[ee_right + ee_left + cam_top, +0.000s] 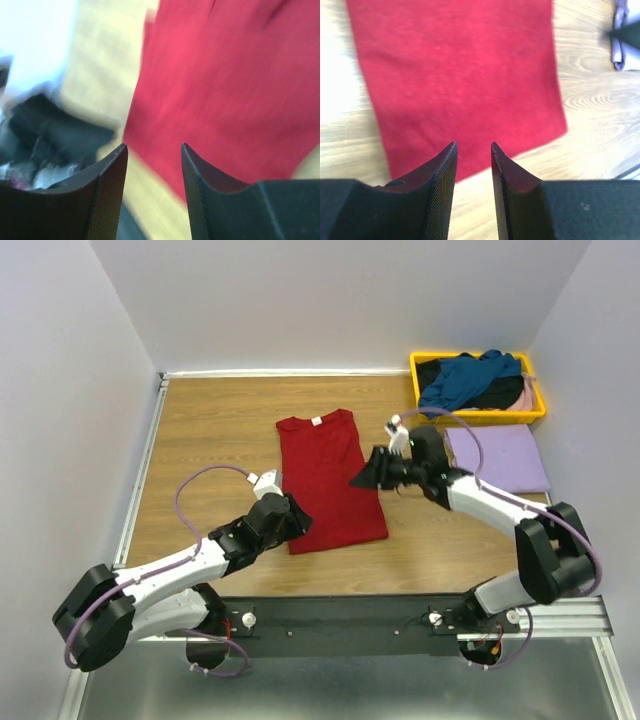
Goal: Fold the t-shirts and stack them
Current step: Fold the tshirt
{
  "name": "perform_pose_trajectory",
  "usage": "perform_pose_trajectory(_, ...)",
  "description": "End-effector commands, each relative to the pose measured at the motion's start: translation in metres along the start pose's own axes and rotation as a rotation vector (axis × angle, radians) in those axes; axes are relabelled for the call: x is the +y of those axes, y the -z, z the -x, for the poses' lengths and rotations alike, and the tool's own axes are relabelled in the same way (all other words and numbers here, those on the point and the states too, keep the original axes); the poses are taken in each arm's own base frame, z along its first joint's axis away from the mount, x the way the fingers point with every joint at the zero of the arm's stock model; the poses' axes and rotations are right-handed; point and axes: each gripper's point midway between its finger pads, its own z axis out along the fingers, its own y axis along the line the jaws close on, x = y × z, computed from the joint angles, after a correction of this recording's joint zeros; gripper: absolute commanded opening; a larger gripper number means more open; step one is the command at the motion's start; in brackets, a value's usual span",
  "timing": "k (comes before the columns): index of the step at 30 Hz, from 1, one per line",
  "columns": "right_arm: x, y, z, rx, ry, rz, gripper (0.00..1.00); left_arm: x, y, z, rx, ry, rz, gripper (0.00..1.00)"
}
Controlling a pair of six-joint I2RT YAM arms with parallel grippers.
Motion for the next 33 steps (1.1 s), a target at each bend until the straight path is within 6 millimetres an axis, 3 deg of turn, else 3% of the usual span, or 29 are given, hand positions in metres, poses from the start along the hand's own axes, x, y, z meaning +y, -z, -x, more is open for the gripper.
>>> perform_pose_trajectory(1, 0.031, 0.021, -0.064, 0.111, -0.148, 0.309, 0.54, 0.008, -0.009, -0.017, 0.071, 0.055, -0.06, 0.41)
perform_pose_trajectory(3, 0.03, 0.025, -0.074, 0.087, -0.16, 0.358, 0.54, 0.017, -0.013, -0.025, 0.105, 0.063, -0.052, 0.41)
perform_pose_trajectory(4, 0.021, 0.028, -0.091, 0.108, -0.213, 0.345, 0.54, 0.02, -0.015, -0.029, 0.117, 0.066, -0.044, 0.4)
perform_pose_trajectory(6, 0.009, 0.027, -0.104, 0.112, -0.235, 0.329, 0.55, 0.031, -0.021, -0.038, 0.155, 0.075, -0.007, 0.38)
perform_pose_trajectory(12, -0.065, 0.026, -0.147, 0.128, -0.436, 0.14, 0.52, 0.066, -0.024, -0.06, 0.213, 0.154, 0.098, 0.36)
perform_pose_trajectory(15, -0.082, 0.031, -0.158, 0.112, -0.5, 0.077, 0.51, 0.071, -0.021, -0.058, 0.201, 0.172, 0.116, 0.36)
perform_pose_trajectory(17, -0.081, 0.033, -0.158, 0.105, -0.506, 0.073, 0.51, 0.076, -0.019, -0.051, 0.175, 0.182, 0.133, 0.36)
perform_pose_trajectory(20, -0.062, 0.039, -0.143, 0.089, -0.466, 0.149, 0.51, 0.073, -0.016, -0.043, 0.164, 0.171, 0.134, 0.36)
perform_pose_trajectory(21, -0.053, 0.042, -0.129, 0.06, -0.436, 0.18, 0.51, 0.065, -0.016, -0.033, 0.145, 0.155, 0.119, 0.36)
perform_pose_trajectory(27, -0.018, 0.048, -0.099, 0.046, -0.369, 0.296, 0.52, 0.038, -0.004, -0.014, 0.137, 0.124, 0.071, 0.36)
perform_pose_trajectory(31, -0.028, 0.039, -0.097, 0.038, -0.379, 0.26, 0.52, 0.028, 0.003, -0.024, 0.184, 0.124, 0.047, 0.35)
perform_pose_trajectory(33, -0.047, 0.03, -0.115, 0.078, -0.435, 0.203, 0.52, 0.035, 0.004, -0.033, 0.205, 0.137, 0.066, 0.36)
